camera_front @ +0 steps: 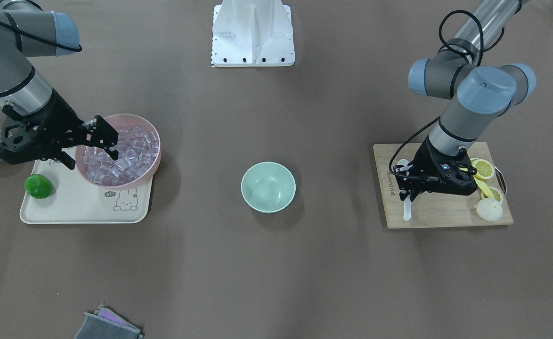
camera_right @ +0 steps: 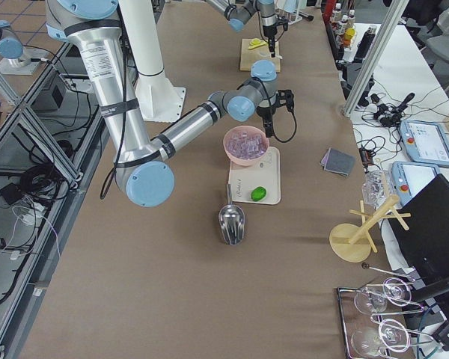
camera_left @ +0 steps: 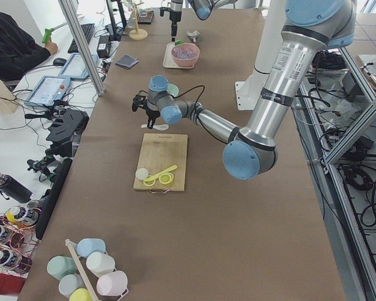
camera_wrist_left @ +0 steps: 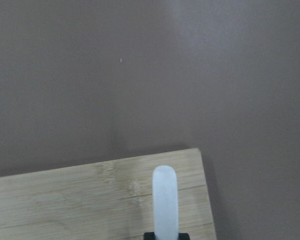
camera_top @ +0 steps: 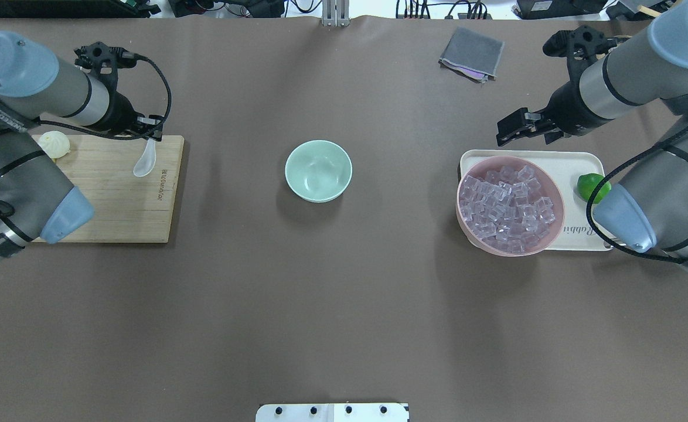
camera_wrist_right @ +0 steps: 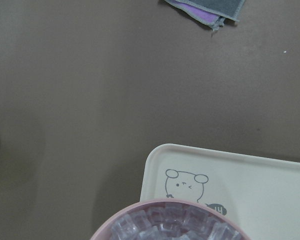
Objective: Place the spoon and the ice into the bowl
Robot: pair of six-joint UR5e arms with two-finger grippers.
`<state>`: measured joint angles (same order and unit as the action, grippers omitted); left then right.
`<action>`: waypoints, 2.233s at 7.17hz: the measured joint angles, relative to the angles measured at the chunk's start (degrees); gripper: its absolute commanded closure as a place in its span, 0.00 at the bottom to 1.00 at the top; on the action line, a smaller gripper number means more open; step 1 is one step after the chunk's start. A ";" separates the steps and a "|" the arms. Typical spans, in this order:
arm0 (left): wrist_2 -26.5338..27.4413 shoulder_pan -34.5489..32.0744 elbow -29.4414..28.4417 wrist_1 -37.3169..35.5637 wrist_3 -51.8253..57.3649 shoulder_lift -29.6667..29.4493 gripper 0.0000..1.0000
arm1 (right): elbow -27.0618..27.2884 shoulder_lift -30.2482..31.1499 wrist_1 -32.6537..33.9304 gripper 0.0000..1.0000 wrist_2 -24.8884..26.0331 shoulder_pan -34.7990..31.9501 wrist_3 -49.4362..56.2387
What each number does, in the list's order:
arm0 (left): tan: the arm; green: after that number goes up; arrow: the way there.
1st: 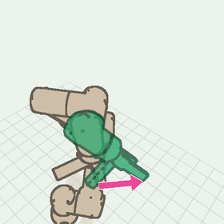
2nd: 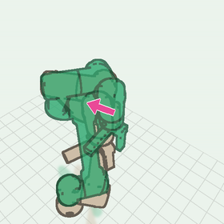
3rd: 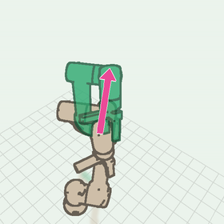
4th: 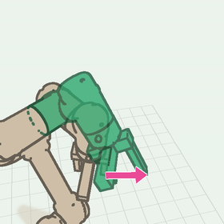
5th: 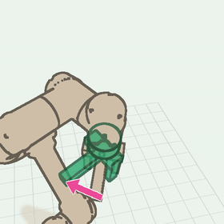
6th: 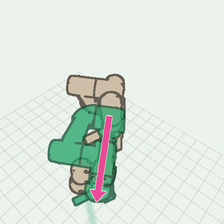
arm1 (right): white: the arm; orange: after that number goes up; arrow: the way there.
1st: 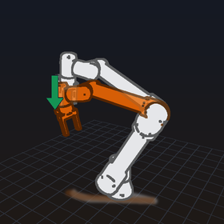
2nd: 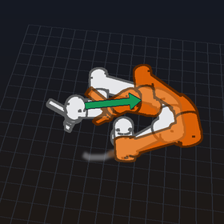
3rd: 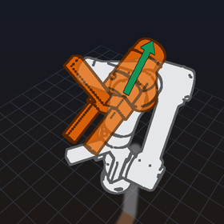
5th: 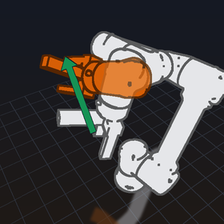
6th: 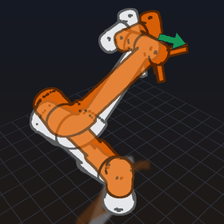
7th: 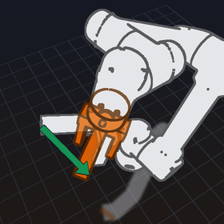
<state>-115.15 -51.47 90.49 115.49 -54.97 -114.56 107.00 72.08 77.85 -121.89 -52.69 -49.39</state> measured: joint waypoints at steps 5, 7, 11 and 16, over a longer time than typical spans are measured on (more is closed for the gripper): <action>-0.01 3.63 -0.42 -1.35 -17.91 -10.67 1.00 | -0.74 0.80 -0.17 0.14 6.40 6.59 -1.00; 2.98 7.37 -1.20 -0.90 -20.88 -12.91 1.00 | -1.27 1.43 -0.16 0.17 7.22 7.44 -0.83; 8.98 12.11 -5.91 1.32 -24.20 -17.54 1.00 | -1.41 3.22 -0.16 0.28 7.52 8.34 -1.07; 9.41 12.35 -7.53 2.91 -24.84 -18.05 1.00 | -1.79 2.67 -0.02 0.48 8.86 10.74 -2.08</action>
<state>-105.74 -39.12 82.96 118.41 -79.80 -132.61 105.21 74.75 77.83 -113.03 -41.96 -51.47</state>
